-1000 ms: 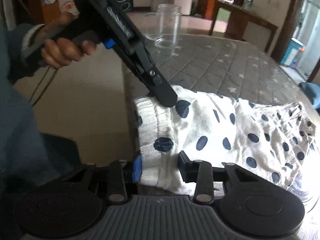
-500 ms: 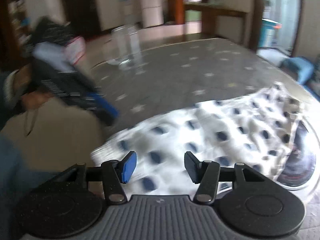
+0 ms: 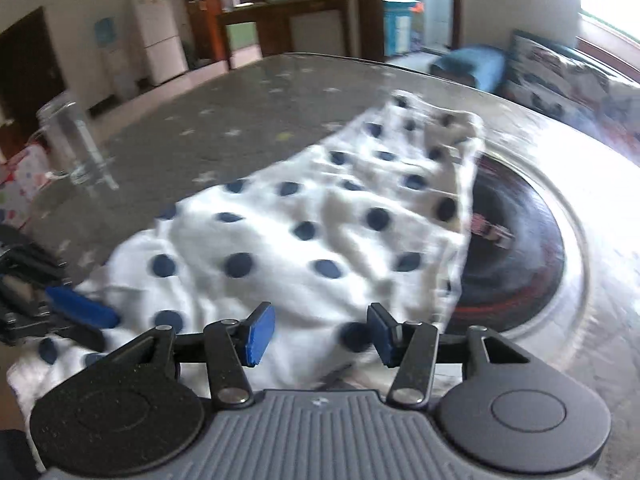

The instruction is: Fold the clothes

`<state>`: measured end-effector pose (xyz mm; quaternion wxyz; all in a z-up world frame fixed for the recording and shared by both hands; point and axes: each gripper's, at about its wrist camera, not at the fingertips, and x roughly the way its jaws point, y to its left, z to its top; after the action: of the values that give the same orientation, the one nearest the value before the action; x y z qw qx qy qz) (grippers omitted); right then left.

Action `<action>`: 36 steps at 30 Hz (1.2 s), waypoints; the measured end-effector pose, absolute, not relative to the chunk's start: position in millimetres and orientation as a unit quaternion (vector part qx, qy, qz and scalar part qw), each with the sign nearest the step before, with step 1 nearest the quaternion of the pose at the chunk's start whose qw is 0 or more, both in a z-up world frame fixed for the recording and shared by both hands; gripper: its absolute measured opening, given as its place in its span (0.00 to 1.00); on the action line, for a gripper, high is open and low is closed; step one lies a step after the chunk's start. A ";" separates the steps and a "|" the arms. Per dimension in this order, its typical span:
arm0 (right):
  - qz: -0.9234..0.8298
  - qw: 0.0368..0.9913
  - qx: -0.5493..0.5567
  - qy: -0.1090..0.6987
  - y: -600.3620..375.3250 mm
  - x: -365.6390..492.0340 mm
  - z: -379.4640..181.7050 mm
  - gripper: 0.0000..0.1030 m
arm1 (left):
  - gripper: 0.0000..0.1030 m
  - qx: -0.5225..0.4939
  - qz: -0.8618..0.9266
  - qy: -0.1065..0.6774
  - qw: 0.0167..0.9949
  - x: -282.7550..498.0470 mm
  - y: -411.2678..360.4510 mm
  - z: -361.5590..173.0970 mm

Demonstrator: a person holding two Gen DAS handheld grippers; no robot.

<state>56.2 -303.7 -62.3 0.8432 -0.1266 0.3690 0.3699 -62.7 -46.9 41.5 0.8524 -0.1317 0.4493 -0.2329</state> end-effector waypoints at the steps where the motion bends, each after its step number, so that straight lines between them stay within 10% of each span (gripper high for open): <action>1: 0.362 0.848 -0.119 0.368 -305.7 62.7 -62.8 0.51 | 0.24 -0.129 -0.233 0.448 0.853 -63.8 -47.0 43.5; 36: 0.169 0.916 -0.091 0.351 -255.7 268.6 -99.2 0.52 | 0.32 -0.132 -0.219 0.442 0.860 -56.7 -57.5 40.2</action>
<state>268.6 -255.7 -99.2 0.9165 -0.0905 0.3510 0.1695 -56.7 -57.5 40.2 0.8596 -0.1324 0.4424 -0.2186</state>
